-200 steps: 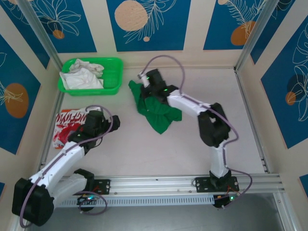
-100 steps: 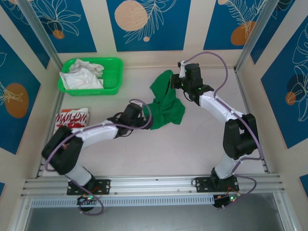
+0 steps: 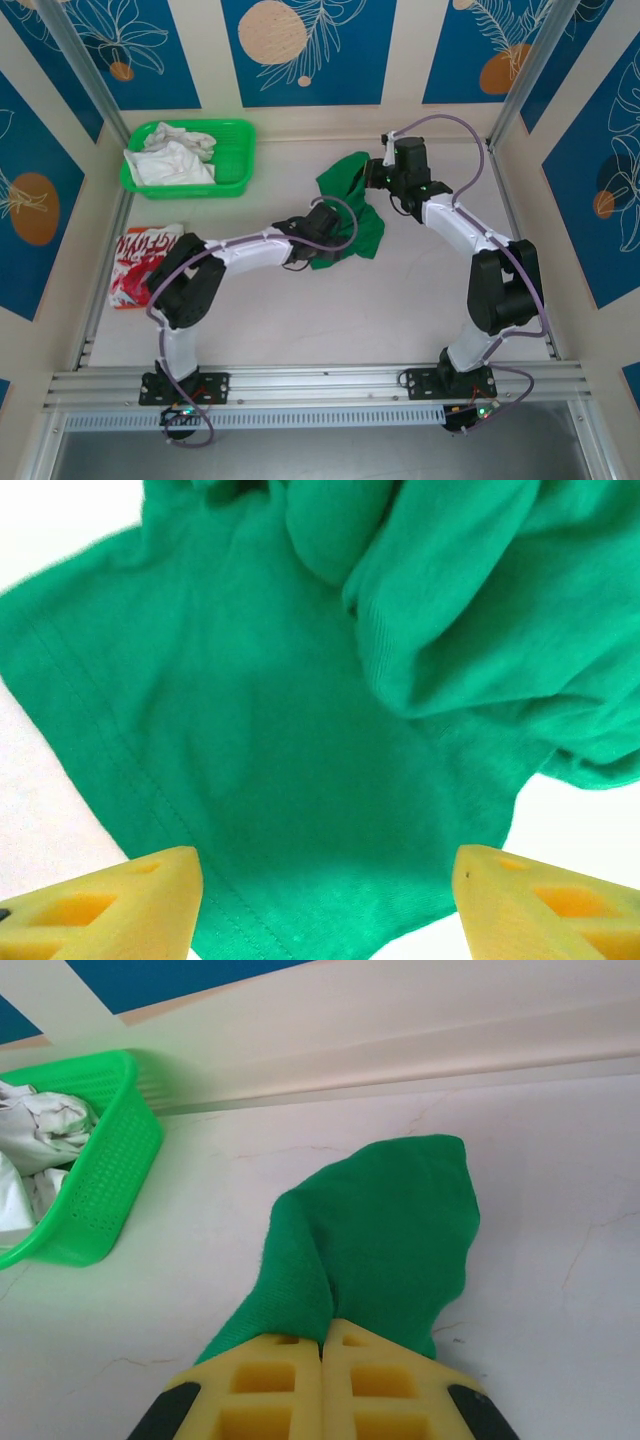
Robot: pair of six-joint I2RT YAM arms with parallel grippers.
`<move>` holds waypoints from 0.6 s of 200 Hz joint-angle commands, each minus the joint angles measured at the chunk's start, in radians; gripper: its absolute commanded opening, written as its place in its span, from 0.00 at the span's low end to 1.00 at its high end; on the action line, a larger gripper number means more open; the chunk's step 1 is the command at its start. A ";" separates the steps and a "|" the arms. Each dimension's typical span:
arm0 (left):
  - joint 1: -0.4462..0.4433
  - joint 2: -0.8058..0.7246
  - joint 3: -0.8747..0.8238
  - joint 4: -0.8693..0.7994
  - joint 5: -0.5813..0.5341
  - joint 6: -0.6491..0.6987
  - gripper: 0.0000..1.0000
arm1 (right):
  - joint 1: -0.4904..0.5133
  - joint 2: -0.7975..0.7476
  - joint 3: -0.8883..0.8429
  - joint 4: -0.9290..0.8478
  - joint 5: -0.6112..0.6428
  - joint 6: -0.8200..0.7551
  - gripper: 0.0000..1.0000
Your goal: Fold and stack the t-shirts
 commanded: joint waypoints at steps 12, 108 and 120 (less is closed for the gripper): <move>-0.013 0.076 0.067 -0.092 0.044 -0.013 0.71 | -0.018 -0.045 -0.023 0.016 -0.019 0.027 0.00; -0.016 0.176 0.125 -0.124 0.019 0.032 0.00 | -0.035 -0.088 -0.066 0.009 -0.017 0.023 0.00; -0.010 0.165 0.108 -0.122 -0.002 0.054 0.00 | -0.041 -0.109 -0.077 0.009 -0.012 0.018 0.00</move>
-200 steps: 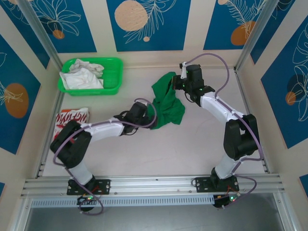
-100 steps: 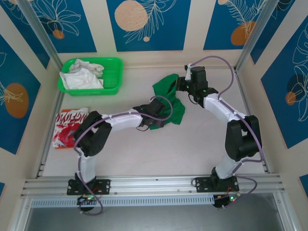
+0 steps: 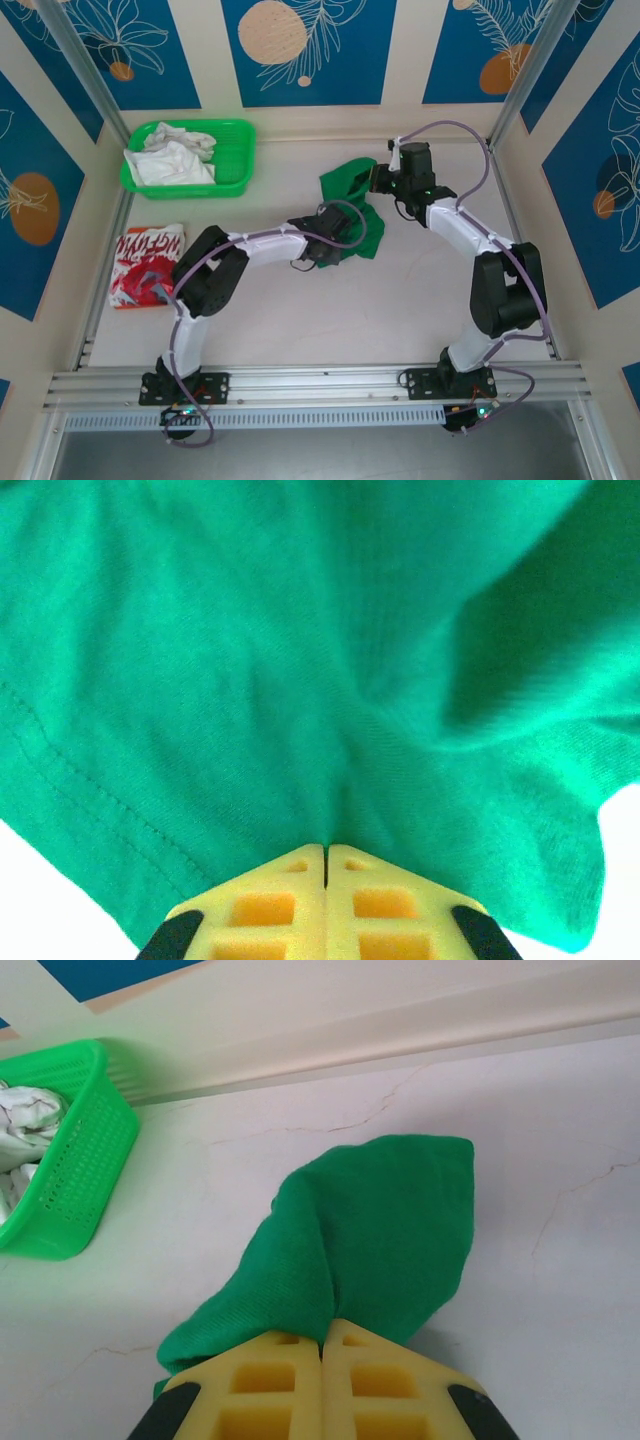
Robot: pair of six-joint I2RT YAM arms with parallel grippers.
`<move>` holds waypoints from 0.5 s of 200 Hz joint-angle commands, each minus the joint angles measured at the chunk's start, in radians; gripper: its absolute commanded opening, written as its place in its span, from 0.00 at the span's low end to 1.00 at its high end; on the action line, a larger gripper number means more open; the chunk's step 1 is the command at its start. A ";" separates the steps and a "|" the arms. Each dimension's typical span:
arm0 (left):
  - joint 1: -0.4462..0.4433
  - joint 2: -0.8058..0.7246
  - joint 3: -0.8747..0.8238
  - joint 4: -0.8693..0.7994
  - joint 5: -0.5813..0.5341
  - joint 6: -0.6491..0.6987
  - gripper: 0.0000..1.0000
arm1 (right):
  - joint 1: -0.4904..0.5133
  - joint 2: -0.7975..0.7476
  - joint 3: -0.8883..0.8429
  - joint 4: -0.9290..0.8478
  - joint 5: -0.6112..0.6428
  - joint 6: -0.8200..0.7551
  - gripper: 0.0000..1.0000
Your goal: Fold and stack the t-shirts
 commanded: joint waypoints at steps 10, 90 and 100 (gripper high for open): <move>0.005 -0.005 -0.040 -0.029 -0.051 0.049 0.00 | -0.019 -0.096 -0.032 0.014 -0.007 0.000 0.00; 0.126 -0.374 -0.281 0.160 -0.306 0.193 0.00 | -0.039 -0.425 -0.209 0.163 -0.092 -0.144 0.00; 0.141 -0.416 -0.293 0.178 -0.323 0.211 0.00 | -0.039 -0.468 -0.223 0.167 -0.106 -0.161 0.00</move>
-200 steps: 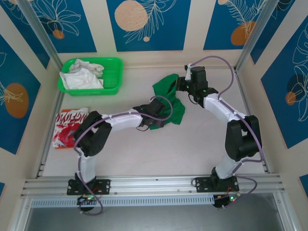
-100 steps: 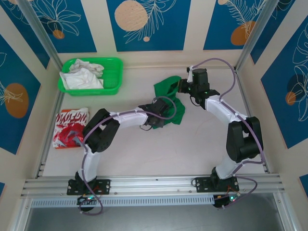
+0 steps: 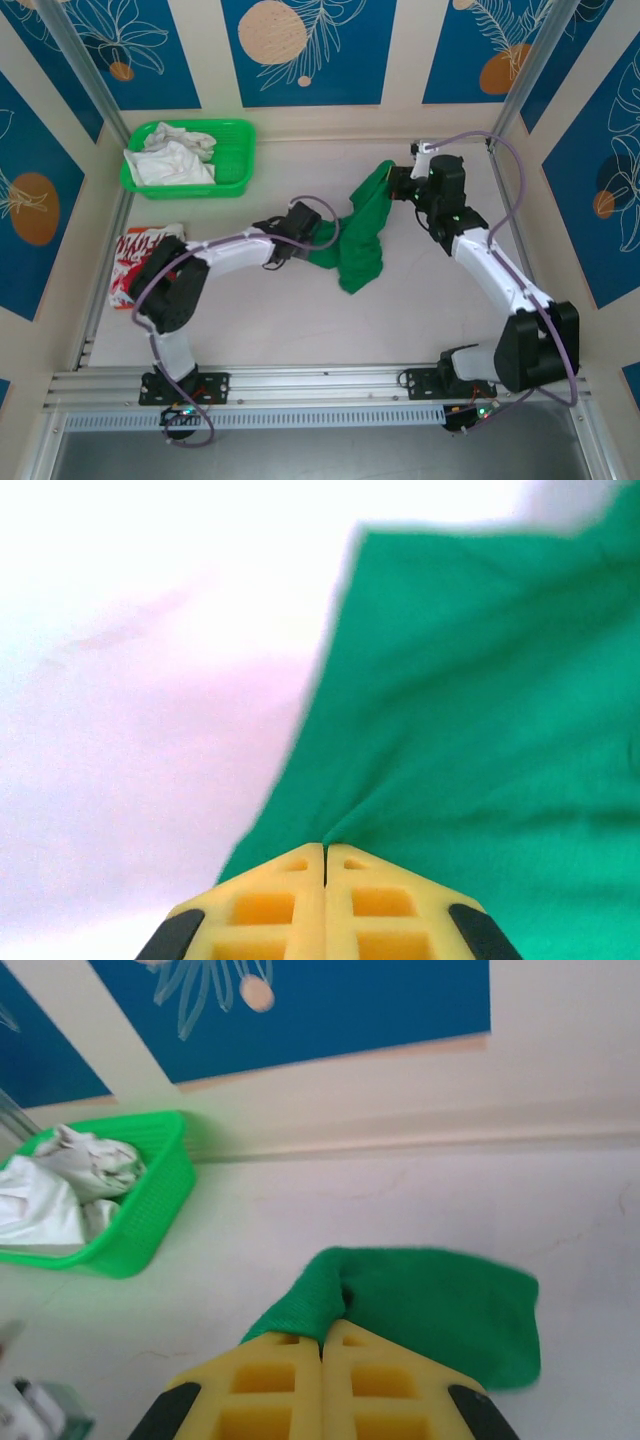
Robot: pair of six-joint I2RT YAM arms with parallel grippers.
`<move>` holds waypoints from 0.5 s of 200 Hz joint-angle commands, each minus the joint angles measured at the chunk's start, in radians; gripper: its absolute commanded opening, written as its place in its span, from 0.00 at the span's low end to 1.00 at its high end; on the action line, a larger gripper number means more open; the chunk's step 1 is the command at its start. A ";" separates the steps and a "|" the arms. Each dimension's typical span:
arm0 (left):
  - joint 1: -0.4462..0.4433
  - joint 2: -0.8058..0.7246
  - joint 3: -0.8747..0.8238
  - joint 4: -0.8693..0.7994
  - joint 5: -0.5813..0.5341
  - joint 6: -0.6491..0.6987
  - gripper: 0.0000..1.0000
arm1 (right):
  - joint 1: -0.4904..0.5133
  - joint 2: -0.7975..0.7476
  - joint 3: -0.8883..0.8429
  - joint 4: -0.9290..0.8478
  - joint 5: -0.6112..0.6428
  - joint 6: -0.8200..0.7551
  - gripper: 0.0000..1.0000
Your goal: Fold and stack the t-shirts
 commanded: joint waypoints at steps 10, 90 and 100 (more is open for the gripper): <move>0.056 -0.170 -0.040 0.094 -0.136 0.095 0.00 | -0.004 -0.175 -0.042 0.096 -0.077 -0.095 0.00; 0.133 -0.440 -0.012 0.176 -0.201 0.230 0.00 | -0.019 -0.426 -0.116 0.103 -0.241 -0.154 0.00; 0.138 -0.456 0.002 0.174 -0.201 0.247 0.00 | -0.019 -0.436 -0.114 0.087 -0.240 -0.150 0.00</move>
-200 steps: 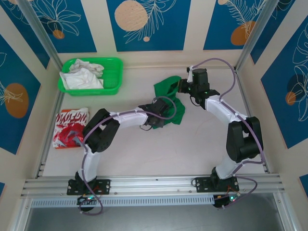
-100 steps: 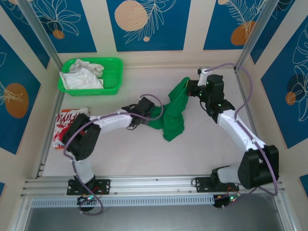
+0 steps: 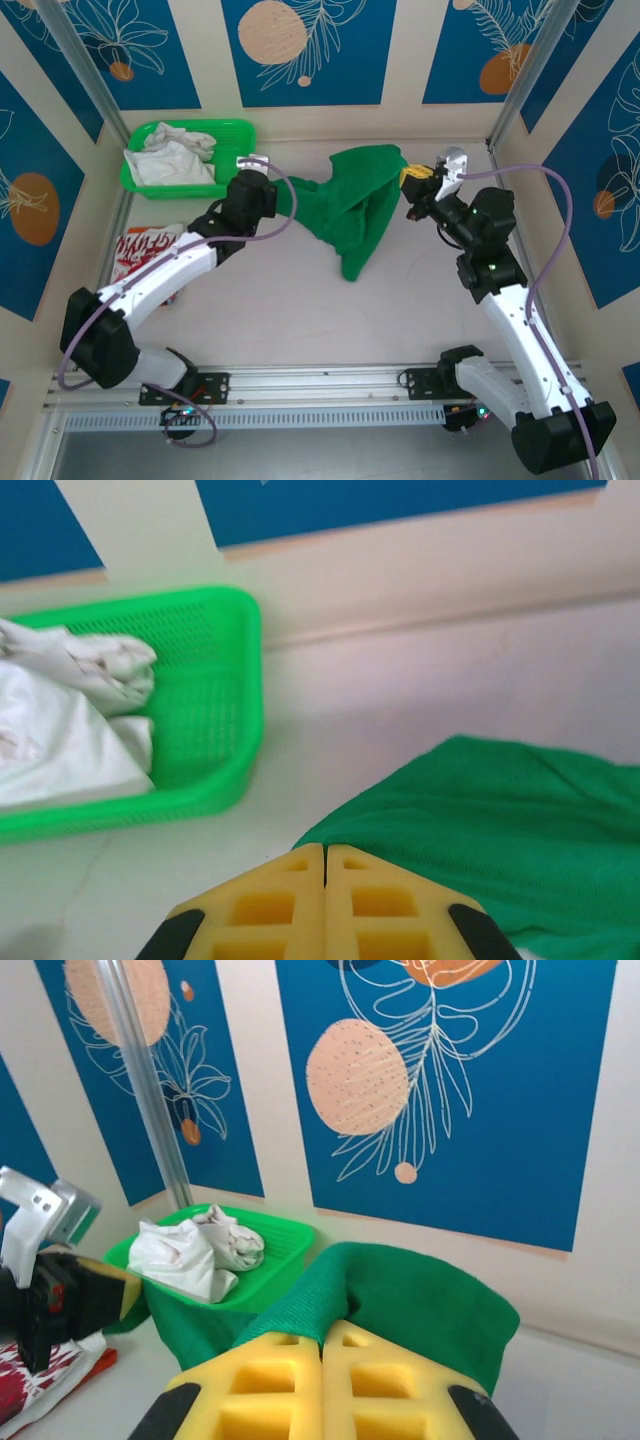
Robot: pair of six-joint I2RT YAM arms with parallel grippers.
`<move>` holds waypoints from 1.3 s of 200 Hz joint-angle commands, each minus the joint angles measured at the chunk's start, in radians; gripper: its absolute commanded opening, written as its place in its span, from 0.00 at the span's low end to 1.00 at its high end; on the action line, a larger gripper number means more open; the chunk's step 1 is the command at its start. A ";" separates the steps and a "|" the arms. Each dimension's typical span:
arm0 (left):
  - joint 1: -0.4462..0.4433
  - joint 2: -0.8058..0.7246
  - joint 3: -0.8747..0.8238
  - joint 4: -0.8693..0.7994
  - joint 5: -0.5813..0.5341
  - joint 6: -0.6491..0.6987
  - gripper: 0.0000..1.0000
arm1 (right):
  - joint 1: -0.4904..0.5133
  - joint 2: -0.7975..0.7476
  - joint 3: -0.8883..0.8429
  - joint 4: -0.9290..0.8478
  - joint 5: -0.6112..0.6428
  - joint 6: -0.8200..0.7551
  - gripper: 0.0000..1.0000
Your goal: Fold and stack the t-shirts
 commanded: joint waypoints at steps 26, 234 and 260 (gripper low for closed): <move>0.025 -0.100 0.043 0.042 -0.065 0.102 0.00 | -0.008 -0.073 -0.028 0.018 -0.096 -0.006 0.00; 0.107 0.720 0.746 -0.183 0.146 0.153 0.14 | -0.187 0.414 0.053 -0.321 0.227 0.211 0.70; 0.103 0.748 0.821 -0.223 0.215 0.114 0.98 | -0.154 0.333 -0.008 -0.241 0.165 0.146 0.81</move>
